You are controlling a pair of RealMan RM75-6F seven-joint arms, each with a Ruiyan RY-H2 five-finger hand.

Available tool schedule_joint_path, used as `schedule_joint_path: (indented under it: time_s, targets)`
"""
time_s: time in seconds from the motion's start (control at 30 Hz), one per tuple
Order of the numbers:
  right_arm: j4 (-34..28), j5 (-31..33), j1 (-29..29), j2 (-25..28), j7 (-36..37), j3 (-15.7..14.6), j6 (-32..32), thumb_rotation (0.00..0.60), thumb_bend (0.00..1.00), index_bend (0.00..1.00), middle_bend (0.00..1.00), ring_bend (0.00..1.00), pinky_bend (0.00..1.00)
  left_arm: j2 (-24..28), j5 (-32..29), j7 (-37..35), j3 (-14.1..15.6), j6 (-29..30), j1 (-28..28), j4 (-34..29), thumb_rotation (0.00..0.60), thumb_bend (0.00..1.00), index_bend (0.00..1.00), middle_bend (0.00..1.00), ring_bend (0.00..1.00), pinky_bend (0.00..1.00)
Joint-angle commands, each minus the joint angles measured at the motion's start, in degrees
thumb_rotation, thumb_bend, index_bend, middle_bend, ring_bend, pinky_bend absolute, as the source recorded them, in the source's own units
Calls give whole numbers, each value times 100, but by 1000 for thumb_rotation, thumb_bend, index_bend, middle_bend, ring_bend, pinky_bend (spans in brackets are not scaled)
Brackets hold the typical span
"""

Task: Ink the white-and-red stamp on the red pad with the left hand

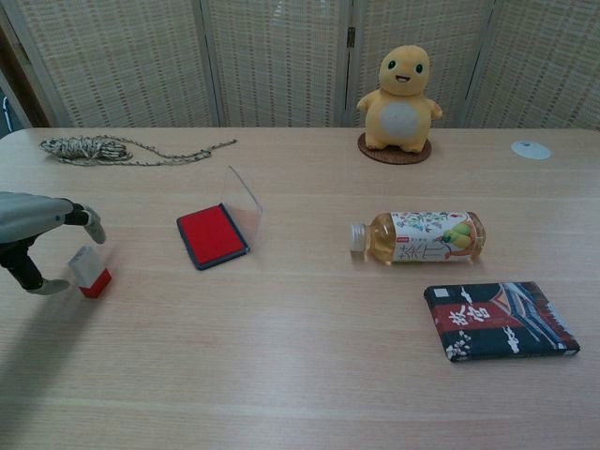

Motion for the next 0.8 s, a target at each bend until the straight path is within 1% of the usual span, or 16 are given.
schedule_joint_path:
  time_s: [0.03, 0.27, 0.5, 0.8]
  targets:
    - [-8, 13, -5, 2, -15, 1, 8, 600, 307, 0, 0, 0, 0, -10, -46, -50, 16, -53, -59, 62, 600, 307, 236, 125, 0, 0]
    - [-13, 73, -10, -4, -55, 16, 9, 600, 307, 0, 0, 0, 0, -23, -135, -181, 82, -184, -180, 237, 600, 307, 286, 170, 0, 0]
    - [-15, 124, -4, -12, -92, 29, -12, 600, 307, 0, 0, 0, 0, -46, -205, -332, 121, -306, -290, 409, 600, 307, 306, 193, 0, 0]
    - [-17, 169, -15, -16, -120, 48, 2, 600, 307, 0, 0, 0, 0, -67, -253, -474, 187, -378, -386, 551, 600, 307, 349, 248, 0, 0]
